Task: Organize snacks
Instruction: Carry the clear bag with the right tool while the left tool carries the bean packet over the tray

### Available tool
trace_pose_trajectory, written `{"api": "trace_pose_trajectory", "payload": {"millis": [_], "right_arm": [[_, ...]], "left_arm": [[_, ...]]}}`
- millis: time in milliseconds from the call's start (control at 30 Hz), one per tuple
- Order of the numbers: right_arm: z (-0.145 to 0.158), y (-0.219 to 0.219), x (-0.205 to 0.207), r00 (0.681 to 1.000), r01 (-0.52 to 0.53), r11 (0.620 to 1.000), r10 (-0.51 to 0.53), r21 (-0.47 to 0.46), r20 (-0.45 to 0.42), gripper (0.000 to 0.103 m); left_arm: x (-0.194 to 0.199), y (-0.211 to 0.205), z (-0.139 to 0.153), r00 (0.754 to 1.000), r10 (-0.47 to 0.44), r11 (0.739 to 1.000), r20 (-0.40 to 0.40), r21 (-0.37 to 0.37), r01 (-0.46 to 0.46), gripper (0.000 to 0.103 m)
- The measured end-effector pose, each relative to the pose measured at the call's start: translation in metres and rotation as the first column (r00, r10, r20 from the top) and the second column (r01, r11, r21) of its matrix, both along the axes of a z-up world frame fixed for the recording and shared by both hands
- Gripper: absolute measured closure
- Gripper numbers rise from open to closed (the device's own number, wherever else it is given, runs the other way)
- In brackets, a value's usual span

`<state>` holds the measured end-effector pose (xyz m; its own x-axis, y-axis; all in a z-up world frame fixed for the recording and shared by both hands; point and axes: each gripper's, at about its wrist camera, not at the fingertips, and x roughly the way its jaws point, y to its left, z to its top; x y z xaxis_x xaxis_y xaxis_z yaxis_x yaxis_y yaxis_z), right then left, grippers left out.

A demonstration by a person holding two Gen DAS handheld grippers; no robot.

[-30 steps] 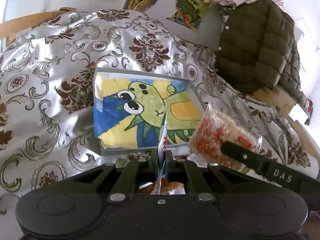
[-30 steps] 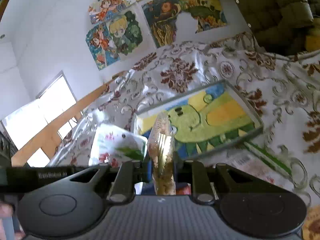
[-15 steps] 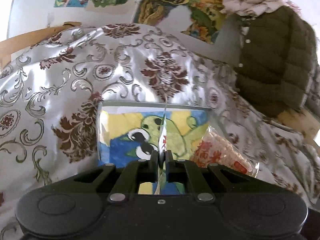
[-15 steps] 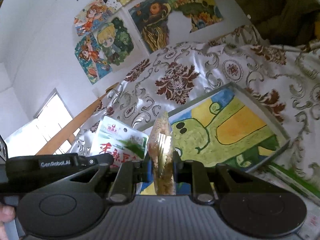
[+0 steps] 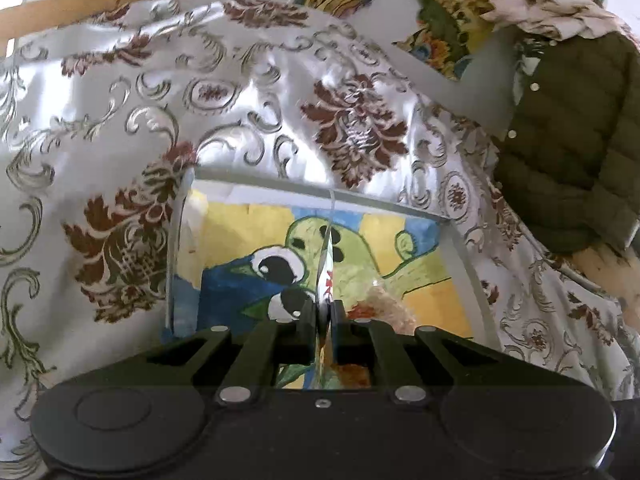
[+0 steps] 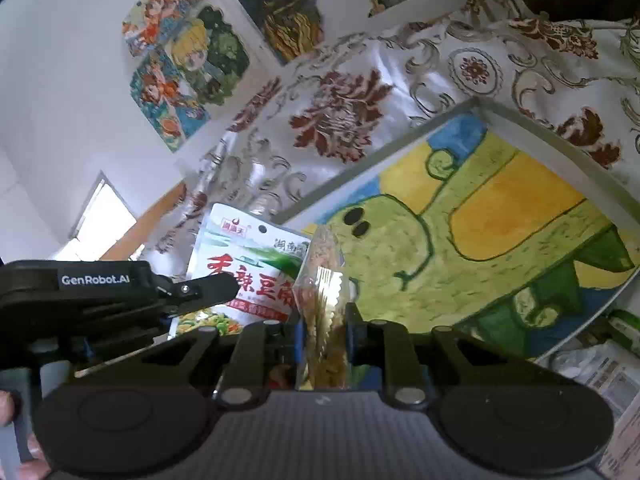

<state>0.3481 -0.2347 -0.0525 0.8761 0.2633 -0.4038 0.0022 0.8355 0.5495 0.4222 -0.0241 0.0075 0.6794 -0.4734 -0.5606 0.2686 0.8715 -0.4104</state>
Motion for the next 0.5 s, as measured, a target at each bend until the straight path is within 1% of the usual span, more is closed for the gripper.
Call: {"api": "trace_pose_trajectory", "payload": {"millis": [67,200,233,300,400,433,467,500], "right_arm": [[-0.003,-0.005,0.003,1.000,0.005,1.000,-0.005,0.020,-0.001,0.081],[-0.001,-0.010,0.005,1.000,0.018,1.000,-0.018,0.008,0.003,0.079],[-0.001,-0.010,0.006,1.000,0.020,1.000,-0.020,0.003,0.001,0.077],[0.000,-0.009,0.005,1.000,0.030,0.999,-0.030,-0.035,-0.002,0.074],[0.001,-0.006,0.004,0.999,0.042,0.995,-0.044,-0.090,-0.016,0.064],[0.001,-0.005,0.003,0.999,0.047,0.993,-0.049,-0.108,-0.023,0.060],[0.001,-0.005,0.002,0.998,0.053,0.991,-0.058,-0.127,-0.031,0.053],[0.000,-0.004,0.002,0.997,0.065,0.987,-0.071,-0.147,-0.040,0.049]], "left_arm": [[0.002,-0.002,-0.004,1.000,0.002,1.000,-0.002,0.020,-0.002,0.097],[0.003,-0.007,-0.009,1.000,-0.005,0.997,0.003,0.079,0.005,0.097],[0.003,-0.009,-0.009,1.000,-0.006,0.996,0.005,0.094,0.005,0.096],[0.002,-0.011,-0.010,1.000,-0.007,0.994,0.010,0.111,0.006,0.096],[-0.001,-0.017,-0.010,1.000,-0.004,0.988,0.018,0.153,0.001,0.094],[-0.001,-0.019,-0.009,1.000,0.001,0.986,0.018,0.169,-0.005,0.088],[-0.002,-0.020,-0.009,1.000,0.008,0.983,0.020,0.185,-0.012,0.083],[-0.004,-0.021,-0.008,1.000,0.016,0.980,0.025,0.200,-0.020,0.081]]}}
